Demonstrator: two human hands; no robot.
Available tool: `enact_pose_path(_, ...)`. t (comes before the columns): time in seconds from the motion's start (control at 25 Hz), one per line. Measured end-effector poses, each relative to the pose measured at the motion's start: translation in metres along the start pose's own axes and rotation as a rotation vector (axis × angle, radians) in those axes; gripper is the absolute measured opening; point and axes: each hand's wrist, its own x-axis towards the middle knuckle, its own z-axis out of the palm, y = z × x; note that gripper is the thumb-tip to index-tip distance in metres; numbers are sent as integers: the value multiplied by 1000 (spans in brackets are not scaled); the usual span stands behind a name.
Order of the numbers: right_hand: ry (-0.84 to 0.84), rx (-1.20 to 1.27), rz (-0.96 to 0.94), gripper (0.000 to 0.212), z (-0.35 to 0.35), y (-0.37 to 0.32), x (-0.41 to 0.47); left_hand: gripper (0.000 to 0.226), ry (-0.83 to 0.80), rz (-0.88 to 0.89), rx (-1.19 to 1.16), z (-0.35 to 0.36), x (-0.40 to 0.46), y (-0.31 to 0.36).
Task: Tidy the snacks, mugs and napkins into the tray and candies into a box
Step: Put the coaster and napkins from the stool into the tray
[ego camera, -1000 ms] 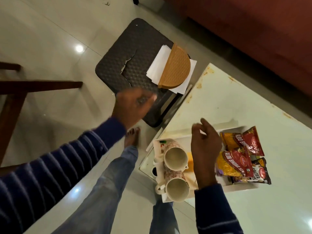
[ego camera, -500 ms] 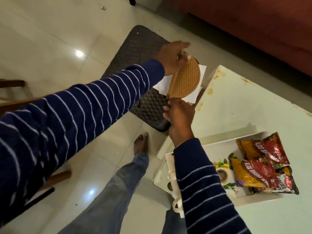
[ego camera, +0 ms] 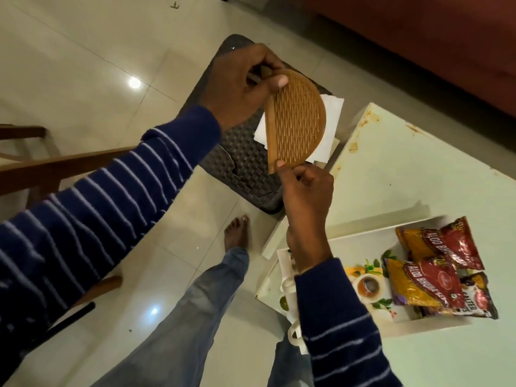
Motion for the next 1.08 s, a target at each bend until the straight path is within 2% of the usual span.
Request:
enact_pose_path(0.12, -20, -27, -77, 16, -34, 7, -31, 35, -134, -1, -176, -20, -27, 11)
enact_pose_path(0.24, 37, -144, -208, 17, -81, 31, -59, 39, -391, 33, -144, -11, -45, 31)
enact_pose_path(0.32, 116, -226, -219, 32, -117, 52, -77, 47, -564, 54, -139, 15, -56, 53)
enact_pose_path(0.4, 245, -216, -182, 55, -152, 75, -90, 51, -728, 98, -186, 52, -64, 80)
enact_pose_path(0.48, 369, -221, -140, 72, -184, 101, -101, 54, -864, 177, -115, 94, -72, 107)
enact_pose_path(0.52, 399, -237, -118, 73, -196, 114, -104, 59, -916, 223, -36, 114, -76, 117)
enact_pose_path(0.6, 425, -266, -68, 70, -215, 143, -110, 62, -981, 350, 135, 154, -87, 132)
enact_pose_path(0.72, 388, -276, 10, 63, -232, 183, -112, 51, -1023, 466, 314, 201, -108, 145)
enact_pose_path(0.88, 319, -371, -3, 48, -247, 223, -102, 50, -1058, 448, 420, 231, -128, 146)
enact_pose_path(1.08, 284, -422, -16, 46, -247, 251, -92, 51, -1068, 408, 493, 248, -143, 141)
